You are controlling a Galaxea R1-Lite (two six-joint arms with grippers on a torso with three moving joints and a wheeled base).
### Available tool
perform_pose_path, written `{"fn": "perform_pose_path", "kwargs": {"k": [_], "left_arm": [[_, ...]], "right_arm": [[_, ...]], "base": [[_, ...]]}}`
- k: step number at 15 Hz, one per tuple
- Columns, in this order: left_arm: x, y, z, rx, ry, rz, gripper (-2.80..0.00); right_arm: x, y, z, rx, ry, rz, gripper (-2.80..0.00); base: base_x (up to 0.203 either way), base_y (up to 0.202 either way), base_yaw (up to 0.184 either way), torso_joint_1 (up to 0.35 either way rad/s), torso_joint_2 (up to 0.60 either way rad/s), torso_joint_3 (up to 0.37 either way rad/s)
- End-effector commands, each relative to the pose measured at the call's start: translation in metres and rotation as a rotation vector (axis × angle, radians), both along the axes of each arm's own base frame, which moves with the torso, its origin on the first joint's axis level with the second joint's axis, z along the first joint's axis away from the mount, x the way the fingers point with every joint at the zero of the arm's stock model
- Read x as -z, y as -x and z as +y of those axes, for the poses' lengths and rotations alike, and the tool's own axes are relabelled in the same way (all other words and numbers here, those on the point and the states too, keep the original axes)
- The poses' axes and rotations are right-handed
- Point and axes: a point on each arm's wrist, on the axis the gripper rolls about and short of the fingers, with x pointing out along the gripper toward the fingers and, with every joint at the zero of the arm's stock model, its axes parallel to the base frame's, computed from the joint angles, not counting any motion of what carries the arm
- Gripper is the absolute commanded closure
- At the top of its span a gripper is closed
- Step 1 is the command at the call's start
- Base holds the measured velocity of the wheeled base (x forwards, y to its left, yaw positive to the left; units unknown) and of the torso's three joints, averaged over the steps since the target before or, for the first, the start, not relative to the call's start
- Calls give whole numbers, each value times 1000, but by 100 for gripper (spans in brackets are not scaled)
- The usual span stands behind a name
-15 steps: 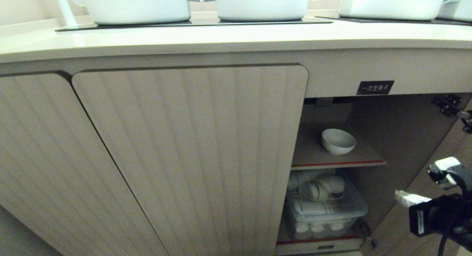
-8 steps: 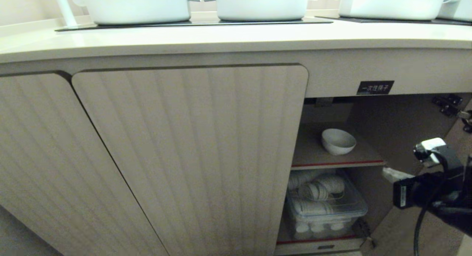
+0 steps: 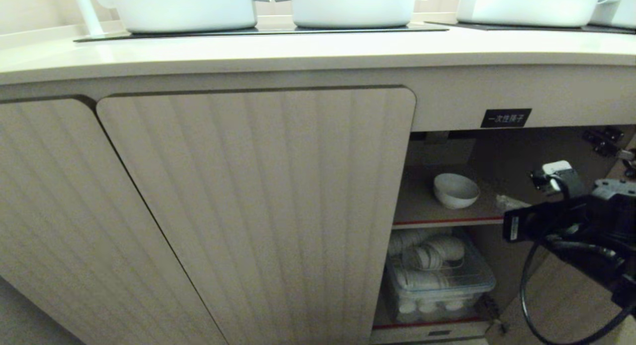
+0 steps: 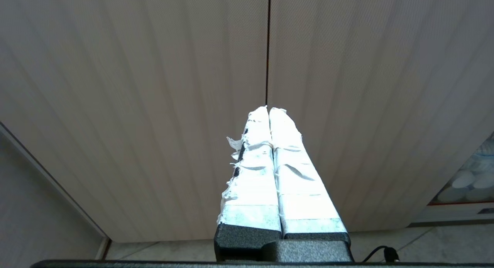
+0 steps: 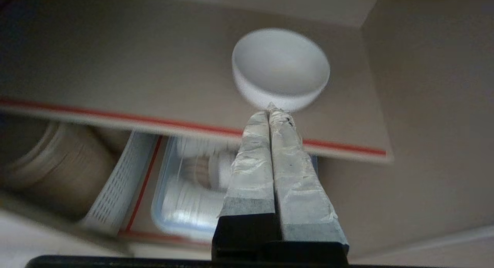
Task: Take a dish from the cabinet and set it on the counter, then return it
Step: Take the bowl from the cabinet
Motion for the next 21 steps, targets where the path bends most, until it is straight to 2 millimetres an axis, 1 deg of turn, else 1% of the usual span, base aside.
{"fn": "perform_pose_path", "kwargs": {"k": [1,6,11,14,18,21], "left_arm": [[0,0,0,0,0,0,0],[0,0,0,0,0,0,0],[0,0,0,0,0,0,0],[0,0,0,0,0,0,0],[0,0,0,-1,0,0,0],[0,0,0,0,0,0,0]], "right_arm": [[8,-16,-1,9,2,7,0],[11,-49,-9,42,1,-50,0],[13,-66,-9,44,-2,-93,0],[19,-76,-14,61,0,-105,0],[21,-97,-20,79,-2,-151,0],[24,-108,-22,83,-4,-166,0]], "base": [[0,0,0,0,0,0],[0,0,0,0,0,0],[0,0,0,0,0,0],[0,0,0,0,0,0],[0,0,0,0,0,0],[0,0,0,0,0,0]]}}
